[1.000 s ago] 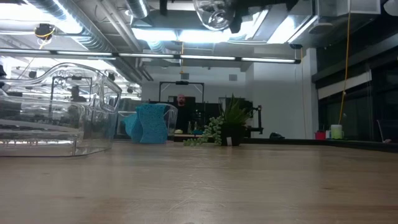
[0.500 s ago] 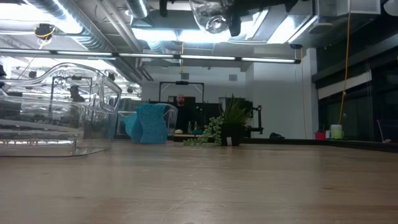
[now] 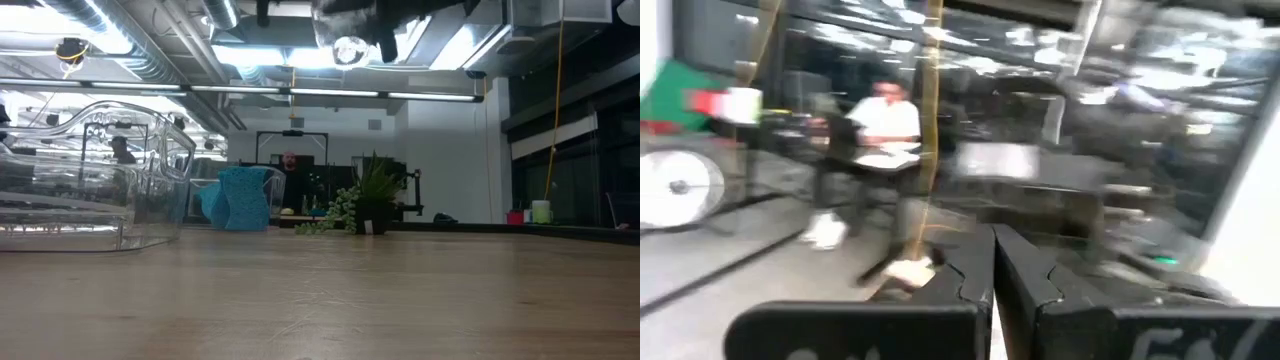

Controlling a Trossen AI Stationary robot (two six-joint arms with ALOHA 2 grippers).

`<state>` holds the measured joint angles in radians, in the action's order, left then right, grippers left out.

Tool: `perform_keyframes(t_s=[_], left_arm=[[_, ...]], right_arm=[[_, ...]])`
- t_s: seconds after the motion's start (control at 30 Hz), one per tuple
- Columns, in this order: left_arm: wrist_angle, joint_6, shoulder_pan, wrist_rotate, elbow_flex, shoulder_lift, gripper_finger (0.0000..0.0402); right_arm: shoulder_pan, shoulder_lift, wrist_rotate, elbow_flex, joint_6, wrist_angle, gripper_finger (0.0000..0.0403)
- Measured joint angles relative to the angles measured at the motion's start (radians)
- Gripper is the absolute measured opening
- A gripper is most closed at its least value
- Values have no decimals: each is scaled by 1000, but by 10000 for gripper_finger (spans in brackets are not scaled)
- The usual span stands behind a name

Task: Pick & Place Kitchen Sink Supplies
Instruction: Put the transparent soap dispenser into the middle transparent bin

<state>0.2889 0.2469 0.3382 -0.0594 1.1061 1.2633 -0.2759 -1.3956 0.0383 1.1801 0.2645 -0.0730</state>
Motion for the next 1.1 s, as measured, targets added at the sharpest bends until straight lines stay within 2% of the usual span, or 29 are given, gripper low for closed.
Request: perform_keyframes(t_s=[0.13,0.4,0.57,0.7,0.87,1.1], left_arm=[[0,2,-12,-80,0,1,2],[-1,-14,-24,-33,0,-1,1],[-54,-41,-12,89,0,-22,2],[-82,-41,6,135,0,-25,1],[-75,-25,14,119,0,-15,1],[-5,19,13,12,0,20,1]], right_arm=[[-17,-5,-77,0,9,24,216],[-45,-3,-66,0,39,41,216],[-30,-1,76,0,4,5,216],[-15,2,152,0,-12,-6,216],[-15,2,241,0,-18,-12,216],[-15,-3,253,0,-14,-16,216]])
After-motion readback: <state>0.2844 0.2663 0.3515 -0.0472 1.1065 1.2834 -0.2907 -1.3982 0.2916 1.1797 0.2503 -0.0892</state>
